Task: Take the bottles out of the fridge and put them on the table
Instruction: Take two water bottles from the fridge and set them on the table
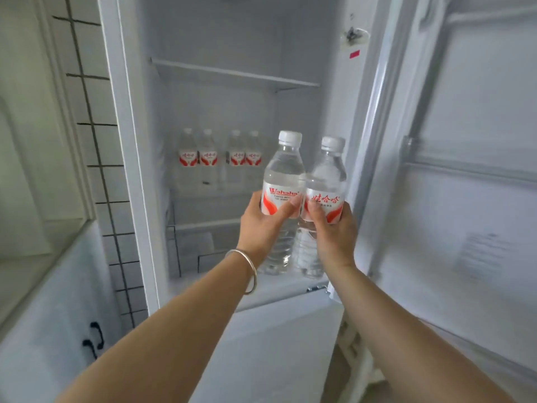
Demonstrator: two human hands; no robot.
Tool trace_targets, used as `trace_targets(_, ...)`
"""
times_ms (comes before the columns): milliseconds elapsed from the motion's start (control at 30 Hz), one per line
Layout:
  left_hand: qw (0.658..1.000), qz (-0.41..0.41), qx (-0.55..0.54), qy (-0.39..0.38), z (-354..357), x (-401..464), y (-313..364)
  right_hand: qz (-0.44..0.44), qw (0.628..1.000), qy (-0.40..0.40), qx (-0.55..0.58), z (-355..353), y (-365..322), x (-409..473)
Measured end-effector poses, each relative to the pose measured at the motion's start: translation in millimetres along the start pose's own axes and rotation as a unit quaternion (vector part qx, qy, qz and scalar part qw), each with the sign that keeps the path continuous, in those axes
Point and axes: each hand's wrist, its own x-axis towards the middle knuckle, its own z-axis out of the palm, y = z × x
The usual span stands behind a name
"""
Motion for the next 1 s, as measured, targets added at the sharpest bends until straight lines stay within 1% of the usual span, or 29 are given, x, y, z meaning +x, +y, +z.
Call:
trace_targets(67, 1.000, -0.011, -0.002, -0.028, 19, -28, 8, 0.012, 0.999, 0.028, -0.016, -34, -13, -20)
trace_targets(167, 0.998, -0.001, 0.005, -0.066, 54, -75, 21, 0.018, 0.998, 0.050, -0.035, -93, -29, -47)
trace_targets(333, 0.992, -0.005, -0.003, -0.125, 125, -157, 36, 0.016, 0.987, 0.111, -0.113, -211, -47, -89)
trace_targets(533, 0.985, -0.026, -0.027, -0.169, 246, -253, 49, 0.037, 0.971, 0.180, -0.156, -381, -74, -139)
trace_targets(667, 0.972, -0.045, -0.060, -0.221, 337, -315, 53, 0.063, 0.952, 0.210, -0.212, -489, -87, -167)
trace_targets(833, 0.957, -0.086, -0.077, -0.268, 439, -371, 49, 0.090, 0.919, 0.271, -0.274, -597, -87, -184)
trace_targets(1000, 0.941, -0.125, -0.082, -0.304, 530, -392, 31, 0.121, 0.897, 0.317, -0.283, -684, -67, -170)
